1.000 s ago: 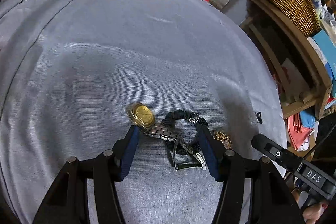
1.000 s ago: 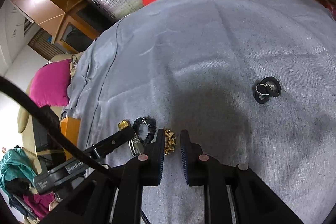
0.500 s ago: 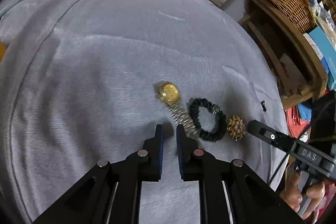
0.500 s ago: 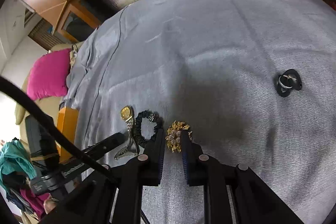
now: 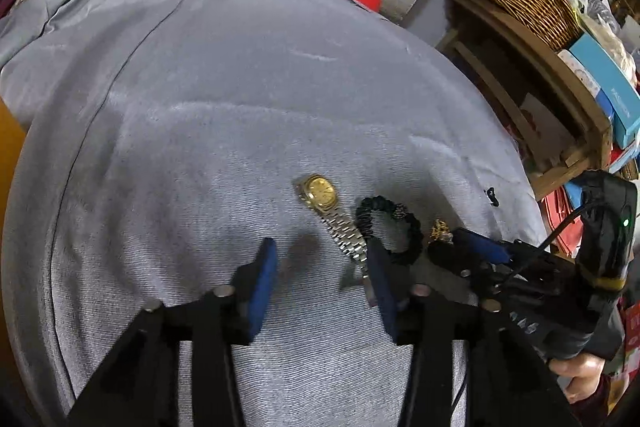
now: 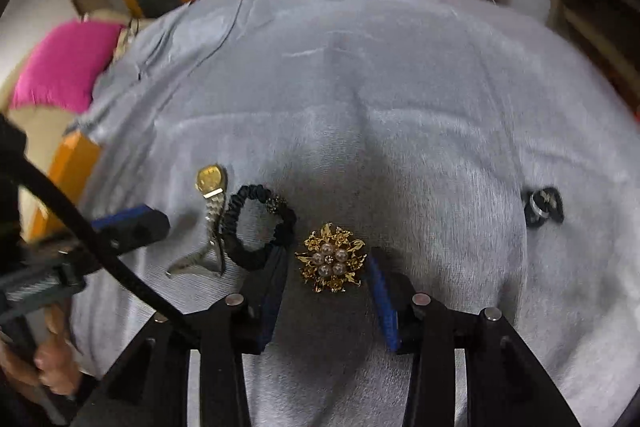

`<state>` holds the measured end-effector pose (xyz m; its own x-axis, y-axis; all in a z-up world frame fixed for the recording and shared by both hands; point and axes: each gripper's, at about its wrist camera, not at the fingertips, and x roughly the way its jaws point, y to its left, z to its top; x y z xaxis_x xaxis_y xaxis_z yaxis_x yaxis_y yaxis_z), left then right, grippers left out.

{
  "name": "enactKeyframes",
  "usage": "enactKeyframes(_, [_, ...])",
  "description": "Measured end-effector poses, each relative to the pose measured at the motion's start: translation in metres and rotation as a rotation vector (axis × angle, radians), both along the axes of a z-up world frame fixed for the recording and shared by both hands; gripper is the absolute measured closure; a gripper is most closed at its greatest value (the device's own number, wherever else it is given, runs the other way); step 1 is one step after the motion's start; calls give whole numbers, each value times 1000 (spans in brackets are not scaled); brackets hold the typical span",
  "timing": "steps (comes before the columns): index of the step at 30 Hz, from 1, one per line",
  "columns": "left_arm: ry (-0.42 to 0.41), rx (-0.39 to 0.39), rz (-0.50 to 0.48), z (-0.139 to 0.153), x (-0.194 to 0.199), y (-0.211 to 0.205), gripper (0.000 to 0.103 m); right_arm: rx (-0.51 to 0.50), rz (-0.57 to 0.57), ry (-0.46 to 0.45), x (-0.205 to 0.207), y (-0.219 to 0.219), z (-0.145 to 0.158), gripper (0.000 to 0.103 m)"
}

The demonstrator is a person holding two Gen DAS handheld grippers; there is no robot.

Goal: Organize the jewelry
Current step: 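Move both tools back to the table, right tool toward the gold brooch, then lower the open right tool around the gold pearl flower brooch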

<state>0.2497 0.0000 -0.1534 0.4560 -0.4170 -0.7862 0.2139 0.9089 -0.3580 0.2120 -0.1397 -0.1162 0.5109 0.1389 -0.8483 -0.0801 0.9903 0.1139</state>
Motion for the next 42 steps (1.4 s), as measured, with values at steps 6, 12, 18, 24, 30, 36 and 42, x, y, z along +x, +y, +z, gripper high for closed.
enactKeyframes(6, [17,-5,14,-3,4,8,54,-97,43,-25,2,9,-3,60])
enactKeyframes(12, [-4,18,4,-1,2,7,54,-112,-15,-37,2,-9,-3,56])
enactKeyframes(18, [-17,50,-28,-2,2,-6,54,-58,-42,-24,7,-16,-4,62])
enactKeyframes(24, [-13,59,-58,-5,4,-21,54,-31,-92,-38,0,-34,4,62])
enactKeyframes(30, [3,103,-80,-15,5,-40,54,28,-158,-13,-2,-56,4,62])
enactKeyframes(36, [-12,188,-78,-16,2,-49,77,51,-163,-8,-3,-59,6,62])
enactKeyframes(42, [15,197,-25,-13,3,-14,93,67,-162,-17,-2,-52,8,62])
